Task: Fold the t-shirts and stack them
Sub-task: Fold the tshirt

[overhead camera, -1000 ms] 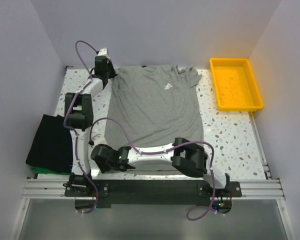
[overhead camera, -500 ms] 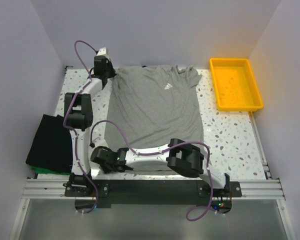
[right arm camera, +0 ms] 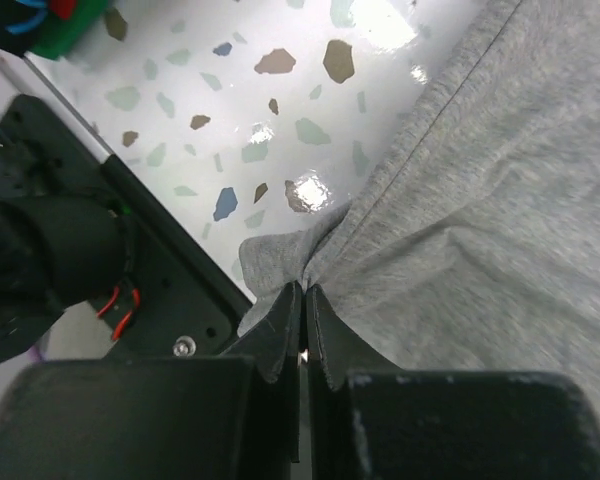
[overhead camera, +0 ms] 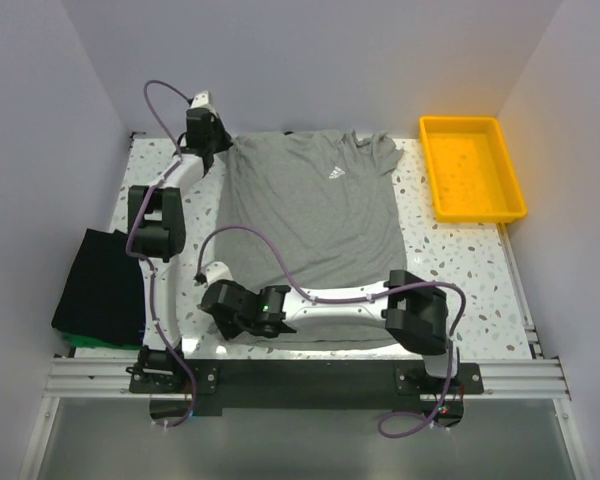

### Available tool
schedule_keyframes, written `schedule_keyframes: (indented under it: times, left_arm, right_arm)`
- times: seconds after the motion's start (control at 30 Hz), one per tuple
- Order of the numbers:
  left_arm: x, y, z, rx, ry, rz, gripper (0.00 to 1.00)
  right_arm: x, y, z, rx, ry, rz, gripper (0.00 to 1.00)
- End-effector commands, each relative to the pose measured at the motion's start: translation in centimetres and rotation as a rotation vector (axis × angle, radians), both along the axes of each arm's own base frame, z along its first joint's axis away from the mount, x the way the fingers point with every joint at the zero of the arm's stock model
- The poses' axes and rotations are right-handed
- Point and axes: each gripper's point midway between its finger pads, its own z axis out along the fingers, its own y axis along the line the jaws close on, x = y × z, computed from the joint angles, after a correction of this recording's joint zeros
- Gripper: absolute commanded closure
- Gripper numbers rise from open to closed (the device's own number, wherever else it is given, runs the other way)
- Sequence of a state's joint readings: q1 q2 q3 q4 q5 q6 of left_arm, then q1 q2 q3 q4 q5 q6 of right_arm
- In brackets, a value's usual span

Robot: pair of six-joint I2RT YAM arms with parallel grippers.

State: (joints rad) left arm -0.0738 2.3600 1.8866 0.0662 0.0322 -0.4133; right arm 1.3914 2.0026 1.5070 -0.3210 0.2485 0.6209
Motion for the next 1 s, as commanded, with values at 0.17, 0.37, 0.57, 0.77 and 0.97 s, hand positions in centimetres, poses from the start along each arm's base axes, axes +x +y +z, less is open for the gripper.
schedule_keyframes:
  times: [0.17, 0.37, 0.57, 0.77, 0.97]
  left_arm:
    - [2.3, -1.5, 9.2, -0.130, -0.207, -0.011, 1.00]
    - [2.6, -4.9, 10.2, -0.163, -0.227, -0.046, 1.00]
    - [2.8, -8.7, 10.2, -0.180, -0.236, -0.078, 1.00]
    - [2.9, -12.8, 9.9, -0.202, -0.245, -0.112, 1.00]
    - [3.0, -16.0, 9.0, -0.231, -0.250, -0.143, 1.00]
  right_arm:
    - [1.4, -2.9, 4.0, 0.080, -0.011, -0.030, 1.00]
    - [2.7, -6.6, 3.8, 0.068, -0.014, -0.094, 1.00]
    - [3.6, -10.3, 3.3, 0.061, -0.011, -0.156, 1.00]
    - [3.7, -12.8, 2.9, 0.060, -0.014, -0.193, 1.00]
    - [3.7, -15.5, 1.5, 0.022, -0.025, -0.236, 1.00]
